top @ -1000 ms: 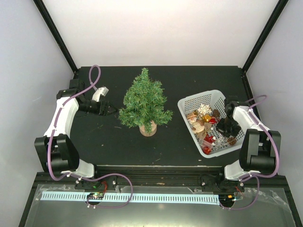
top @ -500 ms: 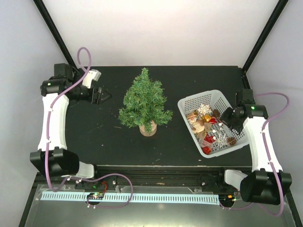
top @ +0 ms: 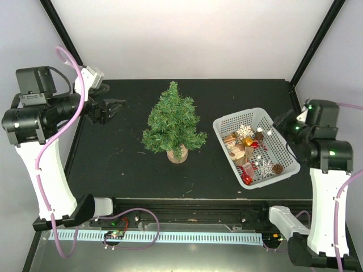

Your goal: Decorate the small christmas tree

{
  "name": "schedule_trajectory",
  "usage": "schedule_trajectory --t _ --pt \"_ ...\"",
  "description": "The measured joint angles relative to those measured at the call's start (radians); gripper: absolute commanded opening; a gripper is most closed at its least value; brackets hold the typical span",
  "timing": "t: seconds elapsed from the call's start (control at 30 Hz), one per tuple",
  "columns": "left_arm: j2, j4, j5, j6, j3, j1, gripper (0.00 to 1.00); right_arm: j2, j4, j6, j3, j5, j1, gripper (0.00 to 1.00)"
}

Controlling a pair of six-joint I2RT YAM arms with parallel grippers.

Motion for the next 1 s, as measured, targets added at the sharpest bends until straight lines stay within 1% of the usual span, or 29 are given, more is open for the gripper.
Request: schedule_trajectory --t 0.17,0.2,0.27,0.4,0.5,0.53,0.63,0.73,0.87,1.0 --pt "-0.012 -0.034 0.029 0.028 0.064 -0.043 0.87 0.0 -0.002 0.014 0.221 -0.062 0.007 0.01" --pt "-0.012 -0.038 0.039 0.032 0.069 -0.052 0.87 0.007 0.001 0.014 0.238 -0.071 0.013 0.01" --pt "-0.012 -0.039 0.055 0.032 0.071 -0.098 0.87 0.034 -0.015 0.013 0.325 -0.104 0.025 0.01" --pt "-0.007 -0.029 0.058 0.019 0.071 -0.244 0.87 0.131 -0.046 0.005 0.571 -0.181 0.045 0.01" --pt "-0.005 -0.004 0.051 -0.003 0.068 -0.352 0.87 0.206 -0.093 -0.003 0.769 -0.205 0.05 0.01" --pt "-0.005 0.009 0.048 -0.011 0.063 -0.382 0.87 0.219 -0.101 -0.002 0.812 -0.211 0.05 0.01" --pt "0.002 0.04 0.038 -0.036 0.054 -0.46 0.87 0.22 -0.102 0.019 0.864 -0.241 0.05 0.01" --pt "0.011 0.087 0.022 -0.067 0.033 -0.533 0.87 0.195 -0.077 0.059 0.855 -0.277 0.05 0.01" --pt "0.029 0.154 -0.019 -0.11 -0.018 -0.645 0.87 0.18 0.012 0.128 0.837 -0.336 0.05 0.01" --pt "0.076 0.194 -0.049 -0.129 -0.03 -0.747 0.87 0.188 0.137 0.213 0.821 -0.396 0.05 0.01"
